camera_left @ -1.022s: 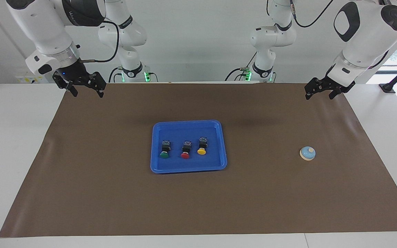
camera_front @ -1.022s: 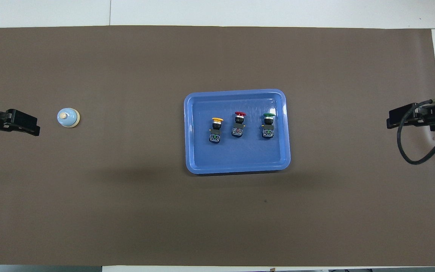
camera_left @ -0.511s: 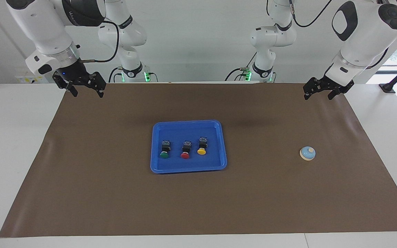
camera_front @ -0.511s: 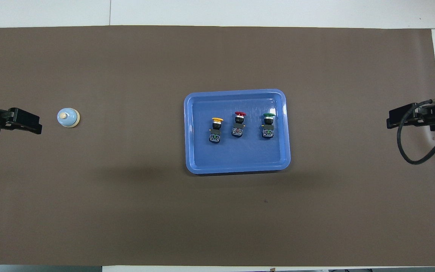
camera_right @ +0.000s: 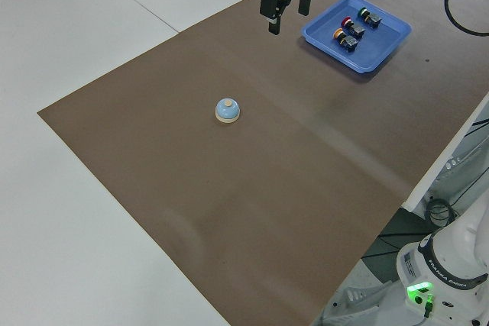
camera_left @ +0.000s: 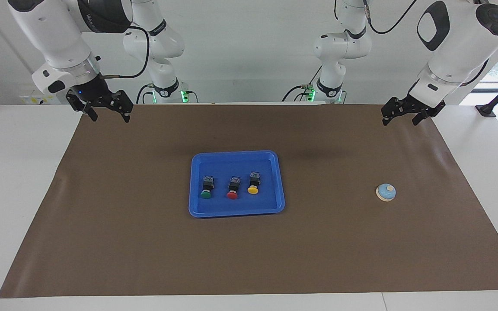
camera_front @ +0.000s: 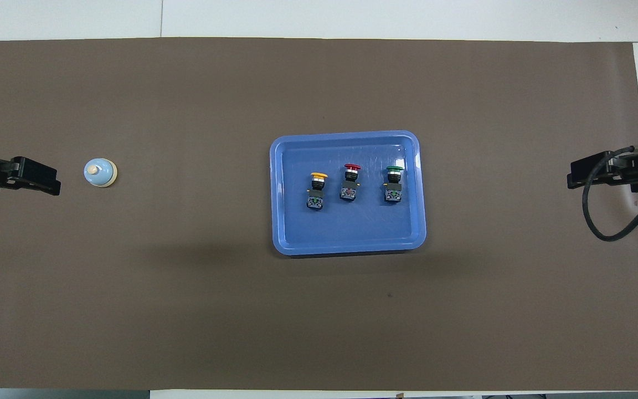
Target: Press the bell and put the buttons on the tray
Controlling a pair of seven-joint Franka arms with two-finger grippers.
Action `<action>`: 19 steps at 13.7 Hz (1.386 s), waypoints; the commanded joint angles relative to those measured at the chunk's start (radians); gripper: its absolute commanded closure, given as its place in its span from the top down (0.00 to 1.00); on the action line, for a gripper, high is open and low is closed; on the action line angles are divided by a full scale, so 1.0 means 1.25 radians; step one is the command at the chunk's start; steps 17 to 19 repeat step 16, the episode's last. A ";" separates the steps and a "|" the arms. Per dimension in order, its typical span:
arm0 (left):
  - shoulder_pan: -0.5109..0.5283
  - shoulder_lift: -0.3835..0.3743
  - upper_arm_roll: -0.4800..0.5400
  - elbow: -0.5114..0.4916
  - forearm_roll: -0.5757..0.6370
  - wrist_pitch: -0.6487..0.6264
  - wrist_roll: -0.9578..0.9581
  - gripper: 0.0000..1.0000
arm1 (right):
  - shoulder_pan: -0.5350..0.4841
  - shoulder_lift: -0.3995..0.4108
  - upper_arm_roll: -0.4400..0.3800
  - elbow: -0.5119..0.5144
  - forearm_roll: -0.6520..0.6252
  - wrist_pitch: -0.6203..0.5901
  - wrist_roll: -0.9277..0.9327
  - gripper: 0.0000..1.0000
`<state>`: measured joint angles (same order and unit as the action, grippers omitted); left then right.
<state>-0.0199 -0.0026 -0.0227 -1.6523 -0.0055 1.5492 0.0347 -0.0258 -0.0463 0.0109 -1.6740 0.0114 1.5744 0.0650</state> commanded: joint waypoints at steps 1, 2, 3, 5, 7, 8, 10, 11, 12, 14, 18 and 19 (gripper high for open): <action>0.002 -0.003 0.007 0.005 -0.010 0.020 0.002 1.00 | -0.006 -0.018 0.007 -0.017 -0.008 -0.003 -0.007 1.00; 0.002 -0.003 0.007 0.005 -0.010 0.020 0.002 1.00 | -0.008 -0.018 0.007 -0.017 -0.008 -0.003 -0.007 1.00; 0.002 -0.003 0.007 0.006 -0.010 0.021 0.002 1.00 | -0.006 -0.018 0.007 -0.017 -0.008 -0.003 -0.007 1.00; 0.002 -0.003 0.007 0.005 -0.010 0.026 0.000 1.00 | -0.008 -0.018 0.007 -0.017 -0.008 -0.003 -0.007 1.00; 0.002 -0.003 0.007 0.006 -0.010 0.027 0.000 1.00 | -0.008 -0.018 0.007 -0.017 -0.008 -0.003 -0.007 1.00; 0.002 -0.003 0.007 0.005 -0.010 0.032 0.002 1.00 | -0.008 -0.018 0.007 -0.018 -0.008 -0.003 -0.007 1.00; 0.002 -0.003 0.006 0.005 -0.010 0.039 0.002 1.00 | -0.006 -0.018 0.007 -0.017 -0.008 -0.003 -0.007 1.00; 0.002 -0.003 0.006 0.005 -0.010 0.041 0.002 1.00 | -0.006 -0.018 0.007 -0.017 -0.008 -0.003 -0.007 1.00; 0.002 -0.003 0.006 0.005 -0.010 0.041 0.002 1.00 | -0.008 -0.018 0.007 -0.017 -0.008 -0.003 -0.007 1.00; 0.001 -0.003 0.006 0.005 -0.010 0.041 0.002 1.00 | -0.008 -0.018 0.007 -0.017 -0.008 -0.003 -0.007 1.00; 0.001 -0.003 0.006 0.005 -0.010 0.042 0.002 1.00 | -0.008 -0.018 0.007 -0.017 -0.008 -0.003 -0.007 1.00; 0.001 -0.003 0.006 0.005 -0.010 0.042 0.002 1.00 | -0.008 -0.018 0.007 -0.017 -0.008 -0.003 -0.007 1.00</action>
